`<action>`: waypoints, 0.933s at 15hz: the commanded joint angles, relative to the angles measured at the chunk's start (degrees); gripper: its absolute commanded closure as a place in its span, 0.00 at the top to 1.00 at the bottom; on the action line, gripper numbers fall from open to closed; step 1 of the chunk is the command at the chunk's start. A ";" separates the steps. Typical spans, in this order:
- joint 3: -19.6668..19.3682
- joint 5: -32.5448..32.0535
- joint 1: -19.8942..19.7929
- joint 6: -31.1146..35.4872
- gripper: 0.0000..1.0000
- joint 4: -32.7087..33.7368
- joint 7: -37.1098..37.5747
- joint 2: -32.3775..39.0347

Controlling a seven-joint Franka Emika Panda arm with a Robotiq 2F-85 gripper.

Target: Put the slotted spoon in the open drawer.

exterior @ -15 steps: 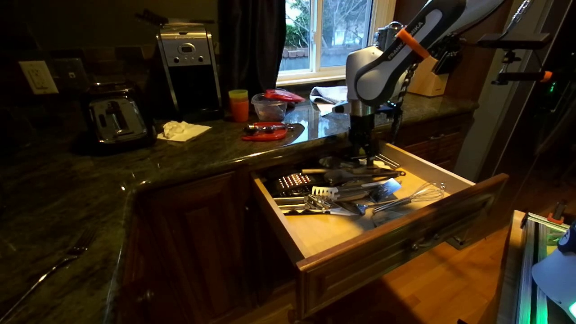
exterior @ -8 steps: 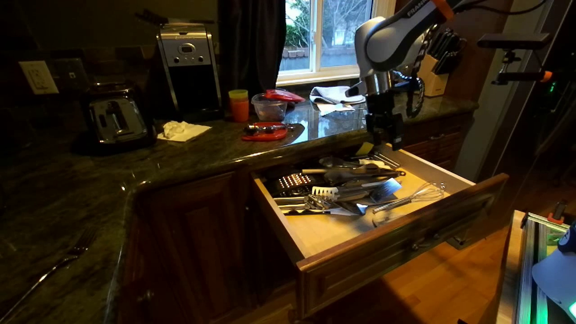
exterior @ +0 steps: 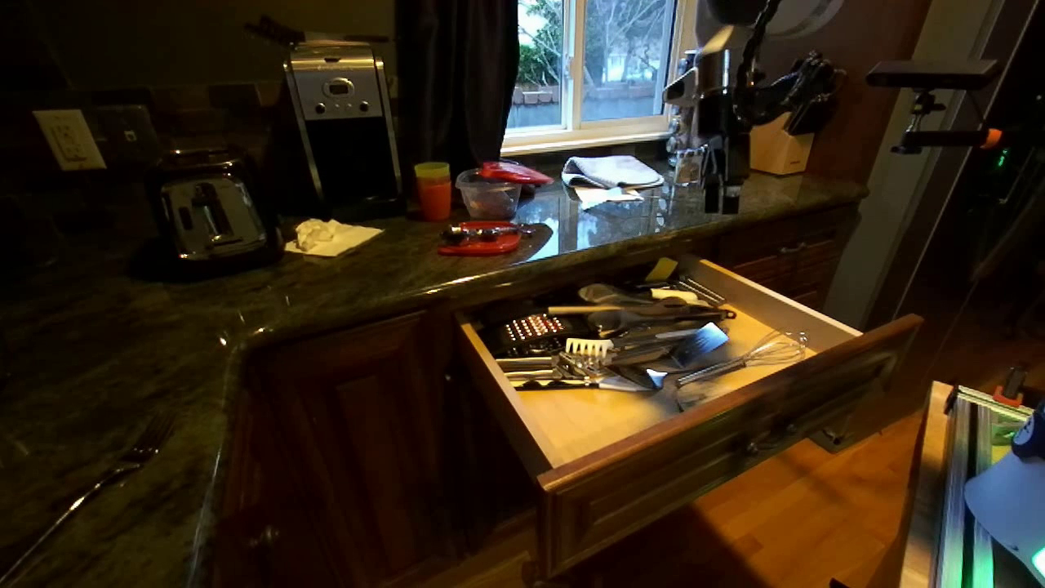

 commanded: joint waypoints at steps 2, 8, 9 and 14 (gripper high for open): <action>-1.61 -0.19 1.25 -0.09 1.00 0.14 0.27 -0.78; -1.45 -0.15 1.59 -0.09 1.00 0.14 0.24 0.11; -1.45 -0.15 1.59 -0.09 1.00 0.15 0.24 0.10; -1.46 -0.15 1.59 -0.09 1.00 0.15 0.24 0.10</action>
